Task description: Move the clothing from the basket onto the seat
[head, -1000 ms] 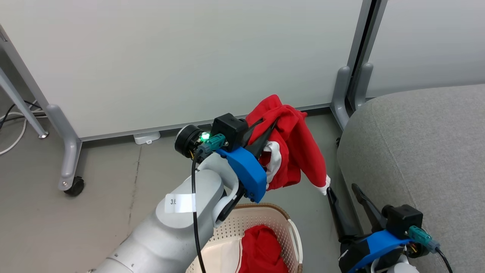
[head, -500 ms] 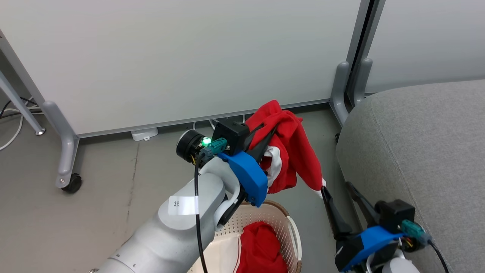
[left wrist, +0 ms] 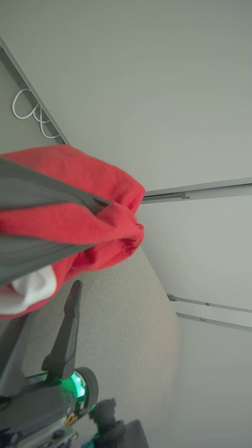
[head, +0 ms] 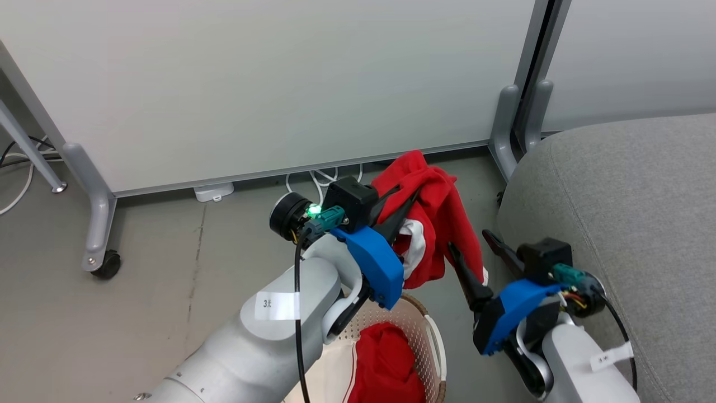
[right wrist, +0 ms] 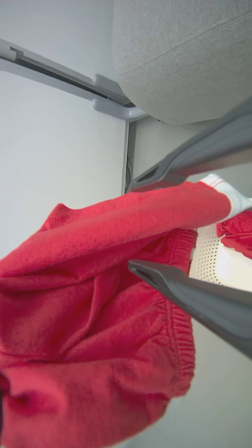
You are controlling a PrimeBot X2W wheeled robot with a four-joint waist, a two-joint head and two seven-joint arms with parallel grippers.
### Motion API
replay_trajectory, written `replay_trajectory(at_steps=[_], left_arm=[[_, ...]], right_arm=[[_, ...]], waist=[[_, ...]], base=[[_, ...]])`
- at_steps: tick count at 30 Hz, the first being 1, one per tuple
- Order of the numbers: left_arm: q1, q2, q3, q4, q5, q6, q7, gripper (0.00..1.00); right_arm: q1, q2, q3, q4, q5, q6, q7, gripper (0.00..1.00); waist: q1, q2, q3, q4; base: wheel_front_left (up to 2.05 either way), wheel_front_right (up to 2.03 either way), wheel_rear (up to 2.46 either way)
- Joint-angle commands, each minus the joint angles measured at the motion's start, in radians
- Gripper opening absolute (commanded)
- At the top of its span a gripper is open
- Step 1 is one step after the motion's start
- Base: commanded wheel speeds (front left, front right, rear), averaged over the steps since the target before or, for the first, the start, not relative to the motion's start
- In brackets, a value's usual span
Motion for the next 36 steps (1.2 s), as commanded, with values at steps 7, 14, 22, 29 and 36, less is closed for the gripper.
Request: replay_trajectory(at_steps=[7, 14, 22, 29, 36], left_arm=[[-0.022, 0.0, -0.022, -0.004, -0.017, 0.003, -0.007, 0.0], [-0.024, 0.0, -0.046, -0.009, -0.035, 0.002, -0.009, 0.0], [-0.015, 0.0, -0.071, -0.02, -0.053, -0.004, -0.01, 0.0], [-0.016, 0.0, -0.079, -0.017, -0.067, 0.001, -0.01, 0.0], [-0.006, 0.0, -0.066, -0.003, -0.064, 0.004, -0.01, 0.0]], right_arm=[[-0.112, -0.003, 0.042, 0.105, -0.001, 0.0, 0.009, 1.0], [-0.189, -0.003, 0.085, 0.225, 0.024, 0.0, -0.008, 1.0], [-0.254, -0.003, 0.156, 0.336, 0.085, 0.0, -0.037, 1.0], [-0.272, -0.003, 0.218, 0.391, 0.159, 0.0, -0.068, 0.0], [-0.281, -0.003, 0.258, 0.422, 0.204, 0.0, -0.095, 0.0]], waist=[[-0.0001, -0.0001, 0.007, 0.003], [-0.0001, -0.0001, 0.003, 0.007], [-0.0001, -0.0001, -0.009, 0.009], [-0.0001, -0.0001, -0.015, 0.006], [-0.0001, -0.0001, -0.015, -0.009]], base=[[0.0, 0.0, 0.0], [0.0, 0.0, 0.0], [0.0, 0.0, 0.0], [0.0, 0.0, 0.0], [0.0, 0.0, 0.0]])
